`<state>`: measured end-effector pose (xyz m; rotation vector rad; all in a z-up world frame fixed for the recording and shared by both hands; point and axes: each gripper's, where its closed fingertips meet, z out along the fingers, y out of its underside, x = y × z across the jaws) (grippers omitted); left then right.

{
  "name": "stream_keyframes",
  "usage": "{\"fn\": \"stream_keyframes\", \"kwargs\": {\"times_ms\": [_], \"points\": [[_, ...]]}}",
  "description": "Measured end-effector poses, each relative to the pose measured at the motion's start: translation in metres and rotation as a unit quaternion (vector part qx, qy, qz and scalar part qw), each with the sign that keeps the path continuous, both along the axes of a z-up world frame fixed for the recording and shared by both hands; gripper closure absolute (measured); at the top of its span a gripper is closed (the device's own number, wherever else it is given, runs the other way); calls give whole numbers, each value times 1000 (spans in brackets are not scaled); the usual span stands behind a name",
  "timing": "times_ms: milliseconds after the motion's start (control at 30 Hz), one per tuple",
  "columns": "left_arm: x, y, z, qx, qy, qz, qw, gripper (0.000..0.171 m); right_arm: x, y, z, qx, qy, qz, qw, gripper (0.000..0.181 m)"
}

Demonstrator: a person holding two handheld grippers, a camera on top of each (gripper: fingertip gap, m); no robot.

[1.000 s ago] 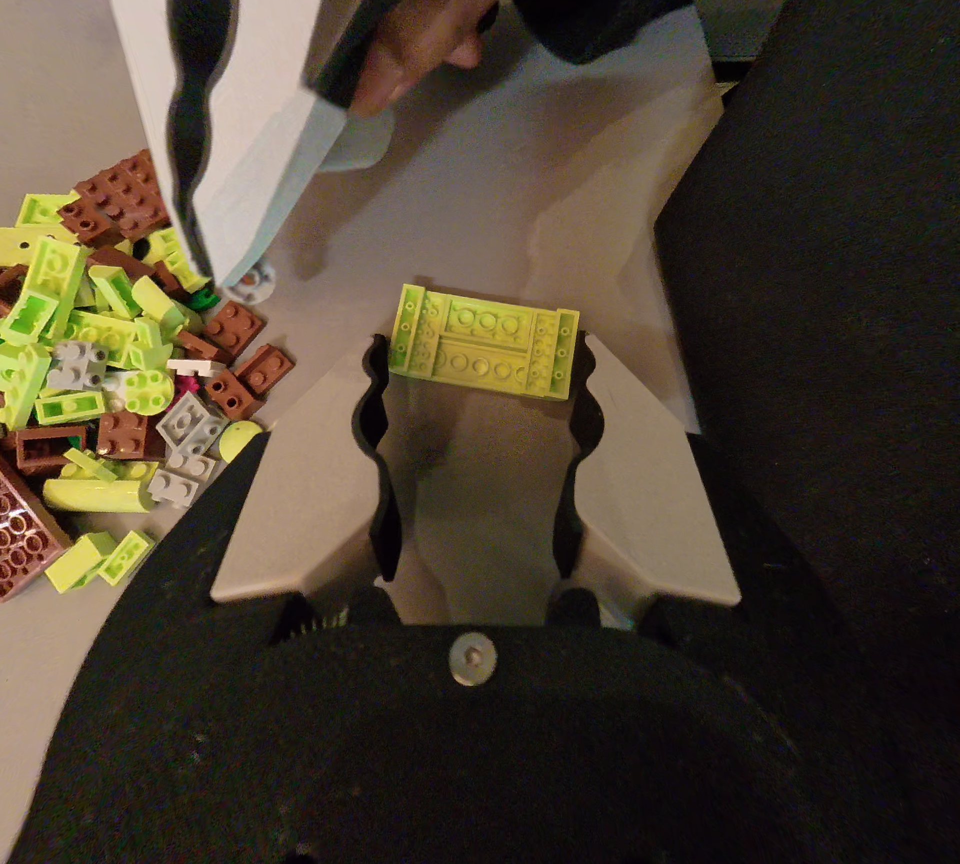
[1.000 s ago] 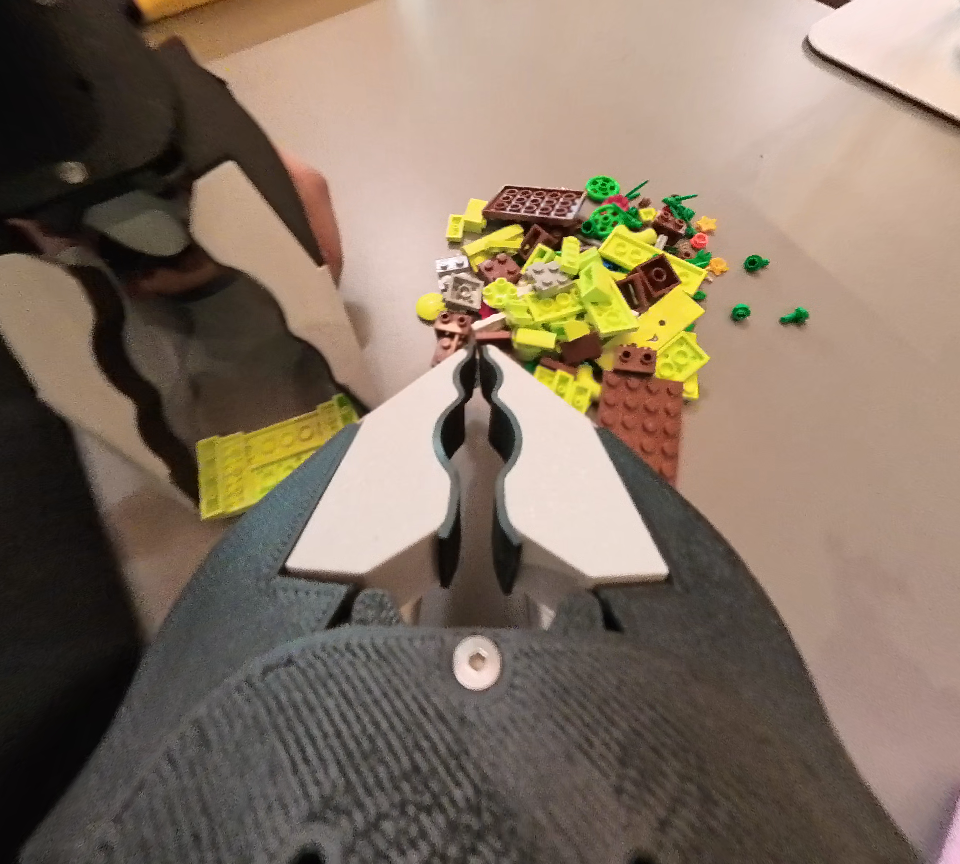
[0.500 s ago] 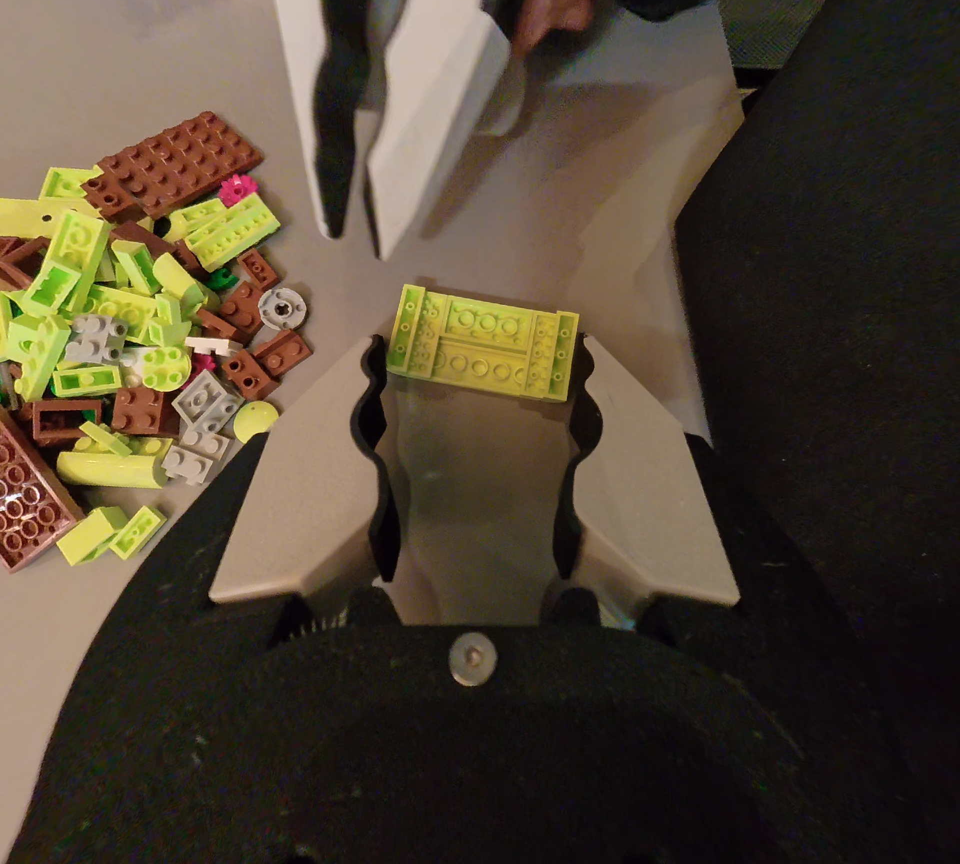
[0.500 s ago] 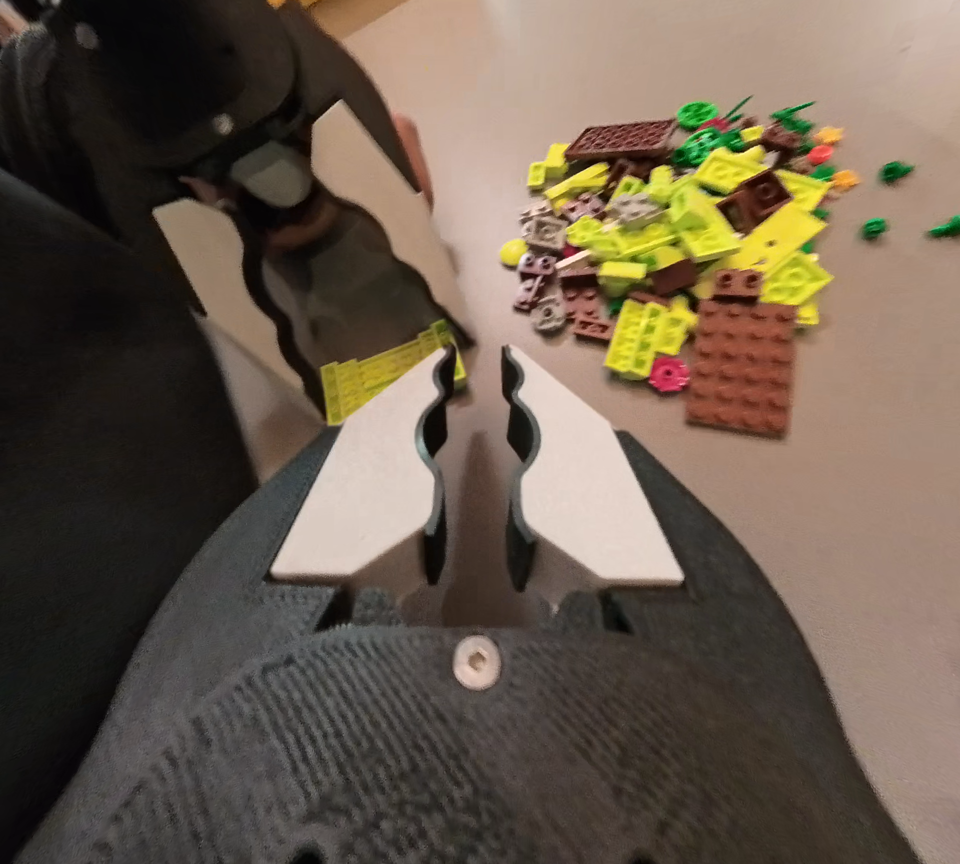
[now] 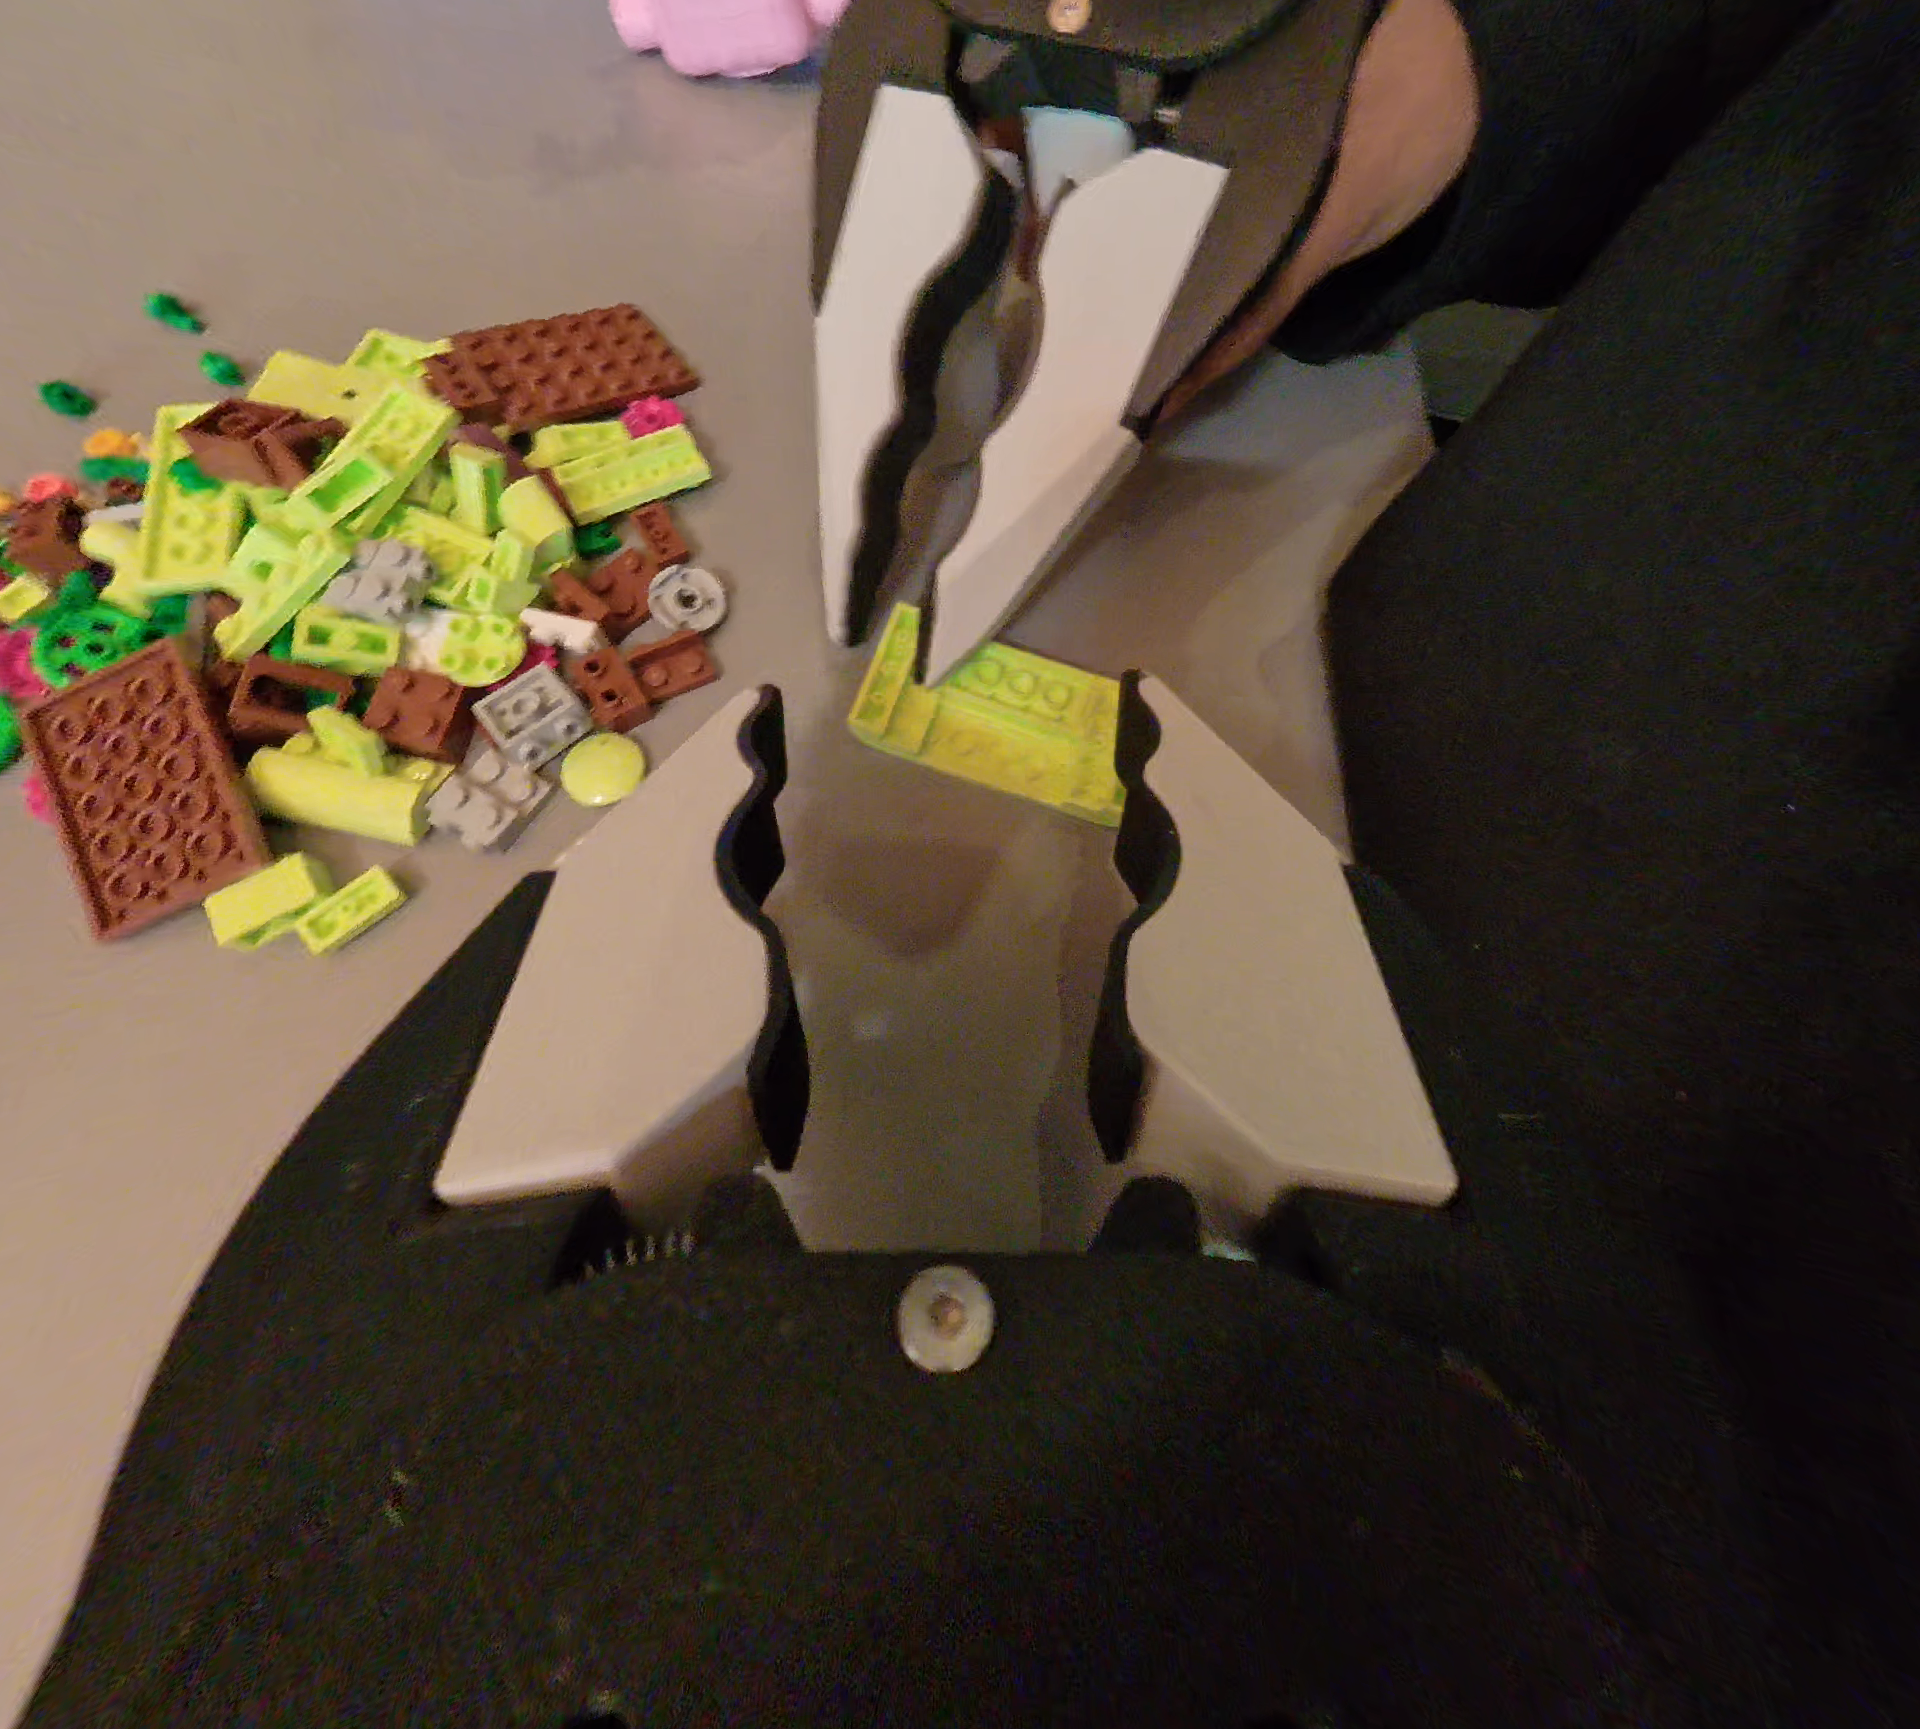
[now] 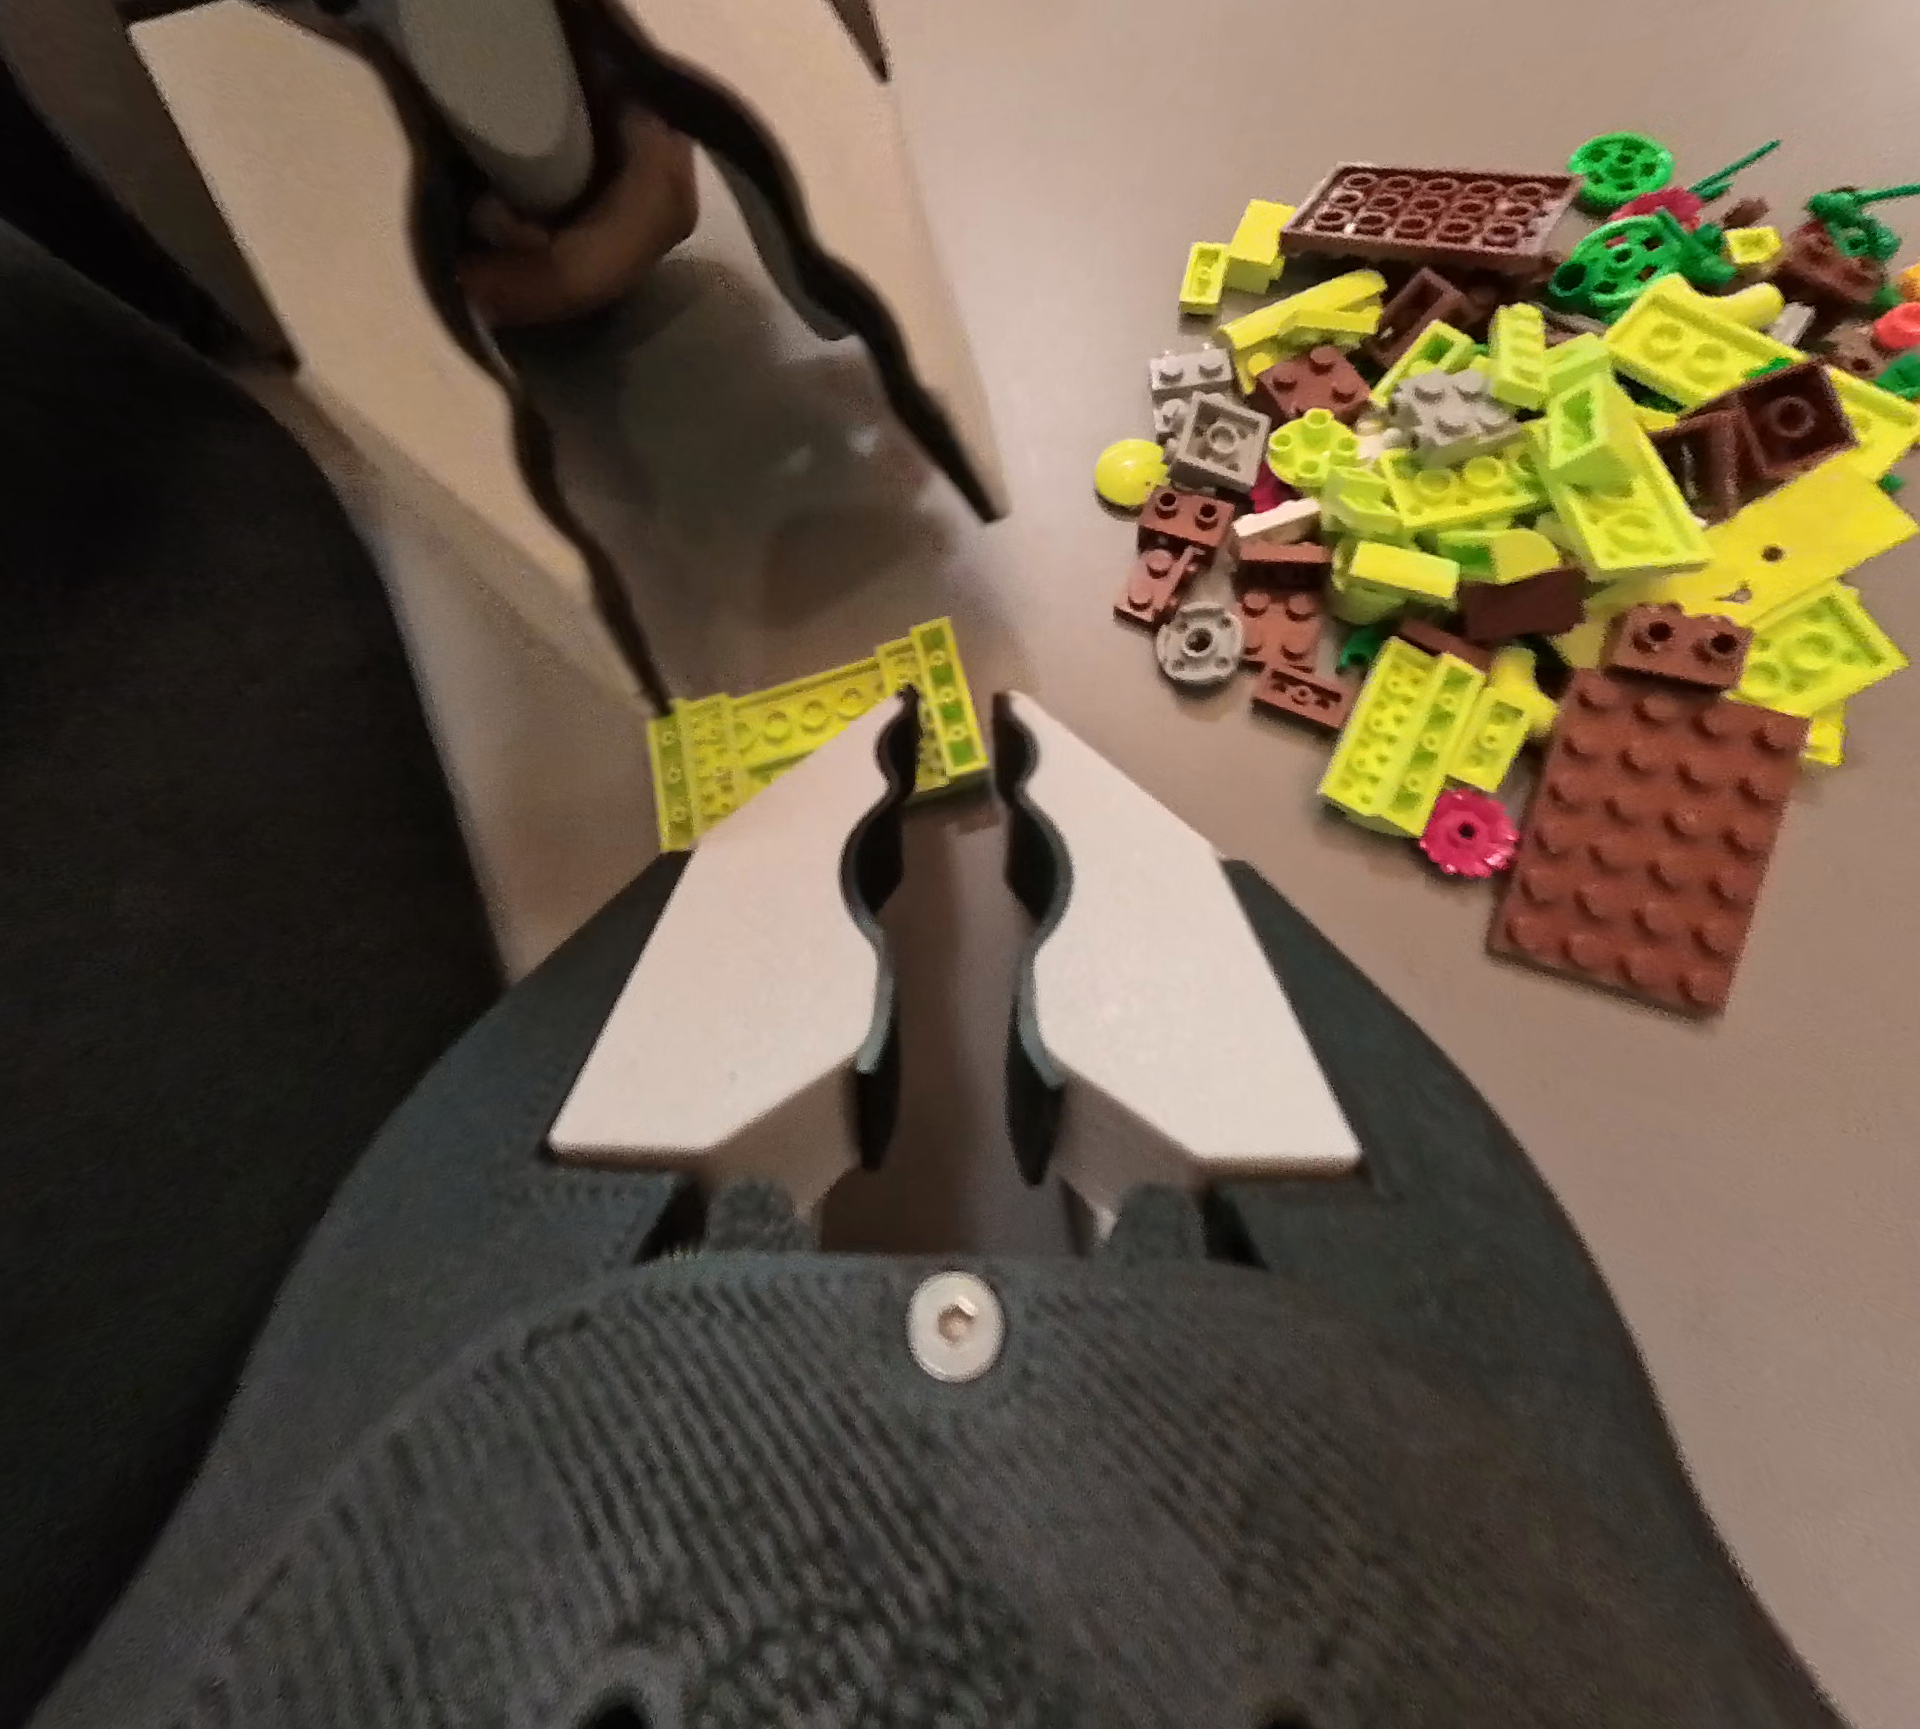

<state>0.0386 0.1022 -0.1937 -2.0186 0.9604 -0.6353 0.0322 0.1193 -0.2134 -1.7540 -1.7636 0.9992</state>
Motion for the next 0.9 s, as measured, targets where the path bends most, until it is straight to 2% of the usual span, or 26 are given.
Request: {"fn": "stream_keyframes", "kwargs": {"times_ms": [100,133,200,267,333,367,467,533,633,733,900], "points": [[-10,10,5,-9,-26,44,999,108,-3,-2,4,15,13,9,1000,175],[-13,13,6,-20,-43,56,997,106,-5,1,12,36,42,5,998,175],[-18,17,12,-48,-96,69,992,101,-9,2,47,95,151,4,984,176],[-17,19,29,-62,-190,67,978,103,-6,0,80,165,261,14,951,176],[-15,17,47,-66,-272,52,959,124,-3,-1,95,222,323,16,920,176],[-12,14,50,-65,-286,40,955,132,-2,-2,97,235,340,14,910,176],[-6,9,58,-26,-286,21,958,148,-3,-7,103,247,372,19,895,176],[-4,7,63,18,-270,22,962,157,-2,-6,106,247,378,18,892,176],[0,5,66,46,-261,23,964,170,-2,-4,107,227,385,16,894,176],[-9,13,66,84,-232,58,967,171,-2,-2,106,220,384,11,897,179],[-11,16,59,159,-121,70,977,171,-6,-4,100,262,371,14,891,172]]}}
